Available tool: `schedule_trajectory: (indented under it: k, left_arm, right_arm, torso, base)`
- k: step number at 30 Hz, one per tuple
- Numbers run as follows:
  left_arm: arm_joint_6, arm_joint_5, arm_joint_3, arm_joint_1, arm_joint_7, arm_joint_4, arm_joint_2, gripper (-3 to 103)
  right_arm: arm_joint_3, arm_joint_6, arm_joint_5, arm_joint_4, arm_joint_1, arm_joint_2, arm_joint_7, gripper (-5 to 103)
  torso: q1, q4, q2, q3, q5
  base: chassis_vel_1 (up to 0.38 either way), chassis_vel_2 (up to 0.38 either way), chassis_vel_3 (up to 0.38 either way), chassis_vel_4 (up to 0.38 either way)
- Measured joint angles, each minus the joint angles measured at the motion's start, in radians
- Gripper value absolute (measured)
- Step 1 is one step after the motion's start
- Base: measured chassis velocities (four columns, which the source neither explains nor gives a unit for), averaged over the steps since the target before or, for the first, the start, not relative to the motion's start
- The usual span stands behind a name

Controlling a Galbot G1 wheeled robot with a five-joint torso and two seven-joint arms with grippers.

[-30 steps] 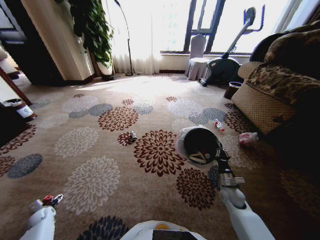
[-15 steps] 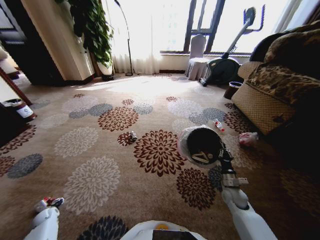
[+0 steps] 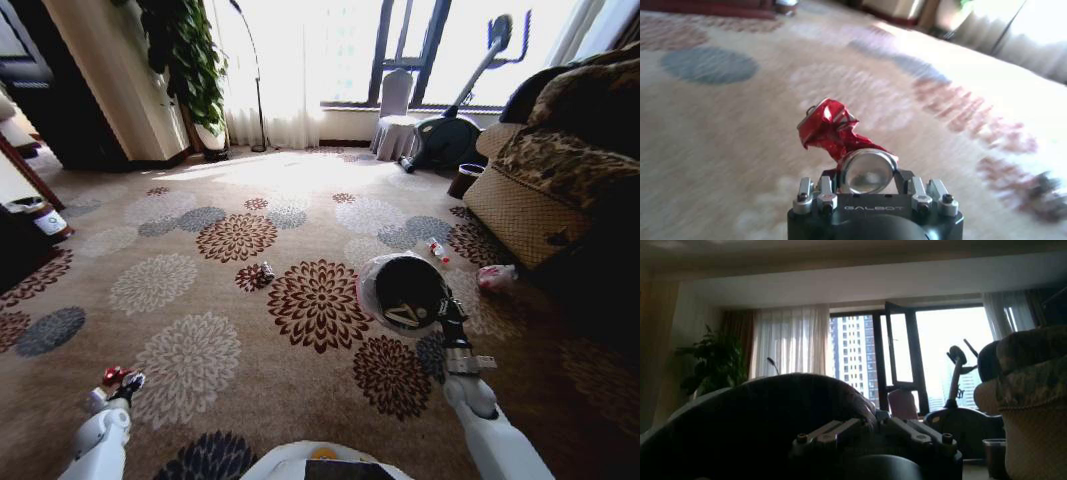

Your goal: Pick up the trash from the ground and place it into the trash bin.

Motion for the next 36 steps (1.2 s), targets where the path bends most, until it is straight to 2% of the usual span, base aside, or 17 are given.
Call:
schedule_trajectory:
  k: [1, 2, 3, 4, 6, 7, 11, 12, 13, 15, 20, 22, 23, 25, 32, 34, 36]
  left_arm:
    - [0.000, 0.000, 0.000, 0.000, 0.000, 0.000, 0.000, 53]
    - [0.019, -0.109, 0.024, 0.014, -0.002, -0.128, 0.010, 53]
    - [0.061, -0.294, 0.053, 0.033, -0.031, -0.274, 0.026, 53]
    - [0.061, -0.294, 0.053, 0.033, -0.031, -0.274, 0.026, 53]
    - [0.144, -0.573, 0.105, 0.043, -0.115, -0.497, 0.046, 53]
    - [0.144, -0.573, 0.105, 0.043, -0.115, -0.497, 0.046, 53]
    - [0.281, -0.955, 0.194, 0.027, -0.276, -0.795, 0.077, 53]
    - [0.281, -0.955, 0.194, 0.027, -0.276, -0.795, 0.077, 53]
    - [0.317, -1.059, 0.212, 0.020, -0.309, -0.863, 0.086, 53]
    - [0.354, -1.172, 0.234, 0.008, -0.333, -0.924, 0.097, 53]
    - [0.417, -1.235, 0.289, -0.012, -0.342, -0.955, 0.119, 53]
    - [0.458, -1.212, 0.395, -0.045, -0.346, -0.947, 0.138, 53]
    - [0.458, -1.212, 0.395, -0.045, -0.346, -0.947, 0.138, 53]
    - [0.465, -1.149, 0.516, -0.097, -0.369, -0.908, 0.117, 53]
    - [0.436, -1.011, 0.666, -0.228, -0.391, -0.740, 0.047, 53]
    - [0.411, -0.979, 0.688, -0.259, -0.374, -0.697, 0.040, 49]
    - [0.376, -0.911, 0.719, -0.310, -0.339, -0.622, 0.027, 57]
  right_arm:
    - [0.000, 0.000, 0.000, 0.000, 0.000, 0.000, 0.000, 0]
    - [-0.016, -0.005, -0.004, -0.001, 0.016, 0.000, 0.000, 0]
    - [-0.042, -0.014, -0.008, -0.008, 0.046, -0.002, 0.000, 0]
    - [-0.042, -0.014, -0.008, -0.008, 0.046, -0.002, 0.000, 0]
    - [-0.095, -0.017, -0.013, -0.038, 0.114, -0.004, 0.000, 0]
    - [-0.095, -0.017, -0.013, -0.038, 0.114, -0.004, 0.000, 0]
    - [-0.226, -0.011, -0.021, -0.121, 0.240, 0.006, 0.000, 0]
    - [-0.226, -0.011, -0.021, -0.121, 0.240, 0.006, 0.000, 0]
    - [-0.256, -0.008, -0.029, -0.148, 0.267, 0.016, -0.001, 0]
    - [-0.291, -0.006, -0.042, -0.180, 0.300, 0.031, 0.000, 0]
    - [-0.349, -0.006, -0.057, -0.177, 0.316, 0.035, 0.000, 0]
    - [-0.406, -0.009, -0.109, -0.141, 0.314, 0.035, -0.001, 0]
    - [-0.406, -0.009, -0.109, -0.141, 0.314, 0.035, -0.001, 0]
    - [-0.425, -0.014, -0.152, -0.106, 0.310, 0.053, -0.001, 0]
    - [-0.468, -0.008, -0.139, -0.045, 0.301, 0.061, -0.001, 0]
    - [-0.469, -0.006, -0.133, -0.032, 0.292, 0.056, 0.000, 0]
    - [-0.465, -0.005, -0.131, -0.018, 0.270, 0.049, -0.001, 0]
  torso:
    - [0.000, 0.0000, 0.000, 0.000, 0.0000]
    - [0.000, -0.0002, 0.000, 0.000, -0.0002]
    - [0.000, 0.0000, 0.000, 0.000, -0.0011]
    - [0.000, 0.0000, 0.000, 0.000, -0.0011]
    - [0.000, 0.0004, 0.000, 0.000, 0.0006]
    - [0.000, 0.0004, 0.000, 0.000, 0.0006]
    - [0.000, 0.0006, 0.000, 0.000, -0.0004]
    - [0.000, 0.0006, 0.000, 0.000, -0.0004]
    - [0.000, 0.0007, 0.000, 0.000, -0.0004]
    - [0.000, 0.0008, 0.000, 0.000, -0.0004]
    - [0.000, 0.0003, 0.000, 0.000, -0.0008]
    - [0.000, 0.0005, 0.000, 0.000, -0.0007]
    - [0.000, 0.0005, 0.000, 0.000, -0.0007]
    - [0.000, 0.0004, 0.000, 0.000, -0.0007]
    - [0.000, 0.0007, 0.000, 0.000, -0.0009]
    - [0.000, 0.0004, 0.000, 0.000, -0.0010]
    - [0.000, 0.0000, 0.000, 0.000, -0.0009]
  base:
    - [0.000, 0.000, 0.000, 0.000]
    - [0.000, 0.000, 0.000, 0.000]
    - [0.000, 0.000, 0.000, 0.000]
    - [0.000, 0.000, 0.000, 0.000]
    - [0.000, 0.000, 0.000, 0.000]
    - [0.000, 0.000, 0.000, 0.000]
    - [0.000, 0.000, 0.000, 0.000]
    - [0.000, 0.000, 0.000, 0.000]
    - [0.000, 0.000, 0.000, 0.000]
    - [0.000, 0.000, 0.000, 0.000]
    - [0.000, 0.000, 0.000, 0.000]
    - [0.000, 0.000, 0.000, 0.000]
    - [0.000, 0.000, 0.000, 0.000]
    - [0.000, 0.000, 0.000, 0.000]
    - [0.000, 0.000, 0.000, 0.000]
    - [0.000, 0.000, 0.000, 0.000]
    - [0.000, 0.000, 0.000, 0.000]
